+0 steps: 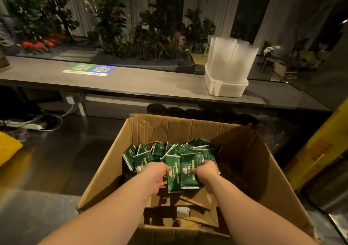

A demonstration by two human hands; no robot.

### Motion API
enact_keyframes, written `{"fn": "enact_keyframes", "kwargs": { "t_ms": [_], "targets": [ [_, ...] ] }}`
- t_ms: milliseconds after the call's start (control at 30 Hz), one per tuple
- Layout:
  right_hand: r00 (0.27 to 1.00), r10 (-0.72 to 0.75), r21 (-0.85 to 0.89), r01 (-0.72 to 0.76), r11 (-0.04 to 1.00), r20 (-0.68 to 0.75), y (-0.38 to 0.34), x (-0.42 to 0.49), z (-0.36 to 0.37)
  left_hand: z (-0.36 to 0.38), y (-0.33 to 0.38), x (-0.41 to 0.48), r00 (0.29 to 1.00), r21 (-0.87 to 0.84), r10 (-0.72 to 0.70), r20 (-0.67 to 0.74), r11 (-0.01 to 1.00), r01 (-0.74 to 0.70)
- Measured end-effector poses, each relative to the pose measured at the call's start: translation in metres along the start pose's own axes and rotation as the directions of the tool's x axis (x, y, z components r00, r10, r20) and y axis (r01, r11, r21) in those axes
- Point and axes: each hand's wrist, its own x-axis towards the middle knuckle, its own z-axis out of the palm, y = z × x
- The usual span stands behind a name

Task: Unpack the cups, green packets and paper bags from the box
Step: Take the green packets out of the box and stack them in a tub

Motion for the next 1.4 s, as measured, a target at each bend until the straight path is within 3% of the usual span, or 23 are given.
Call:
{"fn": "enact_keyframes", "kwargs": {
  "t_ms": [100,267,333,400,500,567,633,733,867,933,1033,1133,1167,1233,1267,1333,1400],
  "targets": [
    [0.978,0.041,0.246,-0.091,0.965,0.202,-0.004,-0.016,0.0,0.005,-0.004,-0.003,1.0,0.002,-0.019,-0.01,1.0,0.019],
    [0.908,-0.001,0.37,-0.169,0.914,0.418,-0.021,-0.039,-0.002,0.002,-0.003,0.004,0.997,-0.173,-0.031,-0.075,0.985,0.018],
    [0.92,-0.06,0.275,-0.053,0.96,0.386,-0.025,-0.044,0.004,0.001,0.001,-0.005,1.0,-0.306,-0.011,-0.015,0.952,0.006],
    [0.936,-0.181,0.16,0.138,0.977,0.302,-0.029,-0.042,0.012,-0.001,0.001,-0.006,0.998,-0.317,0.065,-0.023,0.946,-0.069],
    [0.889,-0.406,0.012,0.413,0.911,0.211,-0.032,-0.034,0.015,-0.006,-0.002,0.001,0.975,-0.226,0.138,-0.176,0.958,-0.177],
    [0.845,-0.528,-0.264,0.53,0.806,0.084,-0.03,-0.019,0.01,-0.012,0.0,0.001,0.946,-0.272,0.129,-0.297,0.938,-0.214],
    [0.813,-0.553,-0.577,0.544,0.609,0.183,-0.021,-0.005,0.004,-0.018,0.003,0.001,0.906,-0.303,0.109,-0.41,0.92,-0.248],
    [0.796,-0.481,-0.773,0.549,0.317,0.368,-0.01,-0.002,0.007,-0.024,0.006,0.002,0.875,-0.334,0.054,-0.482,0.912,-0.24],
    [0.777,-0.551,-0.838,0.492,0.234,0.303,-0.01,-0.002,0.016,-0.022,0.008,0.002,0.847,-0.256,0.115,-0.519,0.925,-0.282],
    [0.806,-0.528,-0.838,0.465,0.285,0.268,-0.009,0.0,0.021,-0.023,0.008,0.0,0.839,-0.243,0.138,-0.527,0.921,-0.304],
    [0.883,-0.446,-0.74,0.395,0.545,0.142,-0.007,0.006,0.021,-0.023,0.005,0.001,0.838,-0.239,0.173,-0.518,0.911,-0.336],
    [0.92,-0.383,-0.592,0.355,0.724,0.084,-0.006,0.01,0.011,-0.02,0.005,-0.006,0.829,-0.158,0.257,-0.496,0.912,-0.378],
    [0.928,-0.367,-0.48,0.349,0.805,0.06,-0.007,0.01,0.005,-0.02,0.005,-0.005,0.822,-0.124,0.291,-0.49,0.91,-0.396],
    [0.958,-0.284,-0.098,0.286,0.953,0.033,-0.012,0.004,-0.009,-0.021,0.003,-0.004,0.802,-0.046,0.368,-0.471,0.897,-0.439],
    [0.97,-0.235,0.113,0.227,0.967,0.056,-0.016,-0.001,-0.016,-0.019,0.003,-0.006,0.795,-0.006,0.401,-0.454,0.891,-0.453],
    [0.968,-0.181,0.446,0.087,0.891,0.172,-0.029,-0.015,-0.029,-0.017,0.002,-0.006,0.795,0.038,0.431,-0.427,0.887,-0.46],
    [0.942,-0.179,0.595,-0.027,0.803,0.283,-0.041,-0.029,-0.032,-0.017,0.003,-0.009,0.805,0.036,0.447,-0.39,0.881,-0.472]
  ]
}}
